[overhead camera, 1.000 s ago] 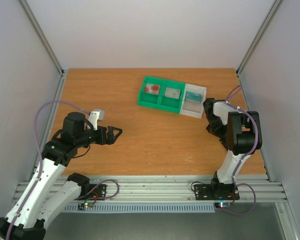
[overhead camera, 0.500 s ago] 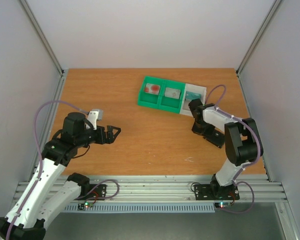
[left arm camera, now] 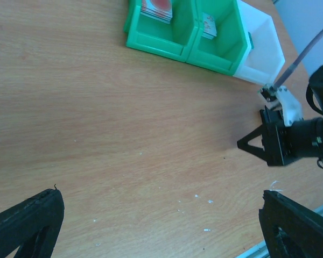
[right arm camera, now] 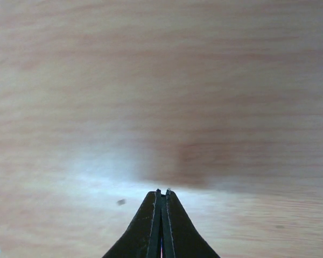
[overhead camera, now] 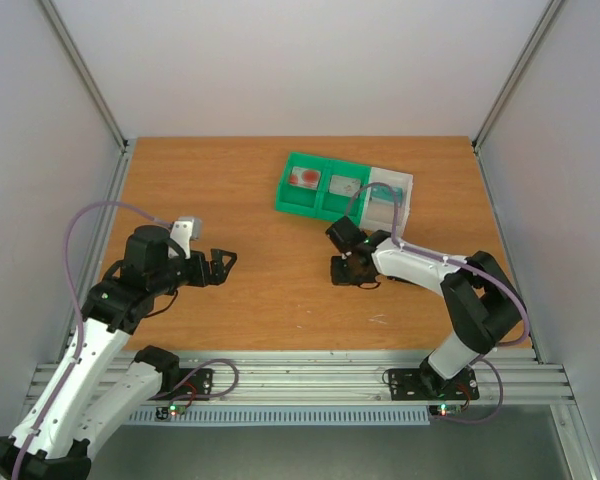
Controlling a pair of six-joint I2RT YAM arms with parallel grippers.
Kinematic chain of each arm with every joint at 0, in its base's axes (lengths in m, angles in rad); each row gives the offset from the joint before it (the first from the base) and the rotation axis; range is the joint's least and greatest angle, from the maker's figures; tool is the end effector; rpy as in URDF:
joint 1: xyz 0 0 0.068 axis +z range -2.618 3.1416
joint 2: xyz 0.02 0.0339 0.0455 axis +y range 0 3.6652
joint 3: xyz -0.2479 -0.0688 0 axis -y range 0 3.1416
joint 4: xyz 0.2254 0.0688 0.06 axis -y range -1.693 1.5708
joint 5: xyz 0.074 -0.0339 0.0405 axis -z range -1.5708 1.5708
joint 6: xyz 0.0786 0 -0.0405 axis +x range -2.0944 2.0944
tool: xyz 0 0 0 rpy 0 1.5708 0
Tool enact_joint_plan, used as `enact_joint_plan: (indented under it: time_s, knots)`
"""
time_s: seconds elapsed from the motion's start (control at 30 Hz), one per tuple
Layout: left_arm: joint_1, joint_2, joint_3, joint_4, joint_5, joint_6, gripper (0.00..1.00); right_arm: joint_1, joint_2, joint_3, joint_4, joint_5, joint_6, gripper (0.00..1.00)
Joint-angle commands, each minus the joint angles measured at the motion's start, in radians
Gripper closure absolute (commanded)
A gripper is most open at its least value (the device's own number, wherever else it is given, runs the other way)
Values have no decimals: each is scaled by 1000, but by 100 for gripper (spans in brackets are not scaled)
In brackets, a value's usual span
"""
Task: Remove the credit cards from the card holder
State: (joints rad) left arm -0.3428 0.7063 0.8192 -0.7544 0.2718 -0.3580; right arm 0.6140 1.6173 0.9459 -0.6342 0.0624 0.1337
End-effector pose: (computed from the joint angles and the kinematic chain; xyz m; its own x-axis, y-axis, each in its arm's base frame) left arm 0.1517 -0.0765 0.2698 -0.7123 -0.1042 -0.6941 0.2955 0.8525 -0.4312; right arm 0.2360 0.1604 0.1208 -0.8566 -0.4410 -0.2678 -0.4515 0.8919 -0.0247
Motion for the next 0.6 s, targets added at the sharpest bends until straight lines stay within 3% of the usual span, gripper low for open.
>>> enact_joint_plan:
  time_s: [0.0,0.27,0.57]
  knots:
    - [-5,-4,16,4,-55,4,1,67,-38,-25,95,-96,-50,99]
    - [-4,-5,15,4,-64,12,1,19,-127,-27,-27,96,-35,85]
    - [-4,-6,14,5,-59,17,1,-280,-240,-81,-41,32,-2,57]
